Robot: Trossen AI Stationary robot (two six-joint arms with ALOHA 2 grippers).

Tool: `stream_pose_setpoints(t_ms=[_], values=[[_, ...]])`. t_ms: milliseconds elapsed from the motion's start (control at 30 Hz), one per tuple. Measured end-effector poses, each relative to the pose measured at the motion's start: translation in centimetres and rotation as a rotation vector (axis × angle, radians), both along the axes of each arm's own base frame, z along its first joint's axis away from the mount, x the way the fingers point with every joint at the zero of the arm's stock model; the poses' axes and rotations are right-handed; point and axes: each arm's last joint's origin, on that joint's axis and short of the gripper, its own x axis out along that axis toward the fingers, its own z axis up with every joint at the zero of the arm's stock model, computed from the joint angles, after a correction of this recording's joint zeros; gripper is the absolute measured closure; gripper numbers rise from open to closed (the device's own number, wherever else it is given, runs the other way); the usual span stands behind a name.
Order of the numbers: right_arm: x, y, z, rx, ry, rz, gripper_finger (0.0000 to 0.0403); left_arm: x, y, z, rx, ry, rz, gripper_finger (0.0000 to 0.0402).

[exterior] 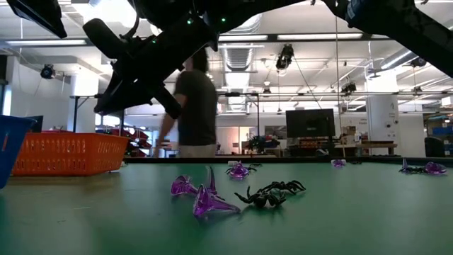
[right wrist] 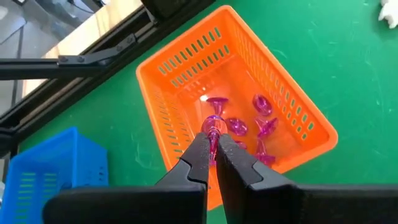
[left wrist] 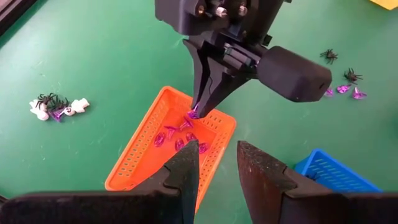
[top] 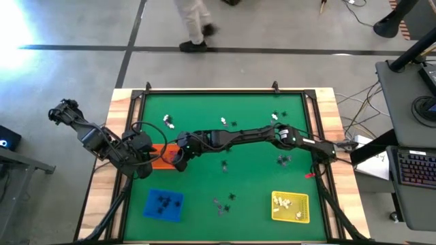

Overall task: Sort Halloween decoration
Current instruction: Put the violet witch hat toy into the orange bin

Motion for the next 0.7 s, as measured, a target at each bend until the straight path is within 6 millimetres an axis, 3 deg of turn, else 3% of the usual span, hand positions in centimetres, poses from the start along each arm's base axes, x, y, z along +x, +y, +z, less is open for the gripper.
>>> stream_pose_setpoints(t_ms=[200, 500, 700], values=[[-0.07, -0.15, -0.35, 0.005, 0.011, 0.005, 0.0390, 0.00, 0.00, 0.01, -0.001, -0.001, 0.000, 0.0311], [0.07, -0.24, -0.43, -0.002, -0.014, 0.008, 0.0335, 0.01, 0.00, 0.02, -0.002, -0.003, 0.000, 0.0311], [0.17, -0.50, -0.32, 0.000, -0.030, 0.005, 0.0331, 0.01, -0.01, 0.02, -0.003, -0.004, 0.000, 0.0311]])
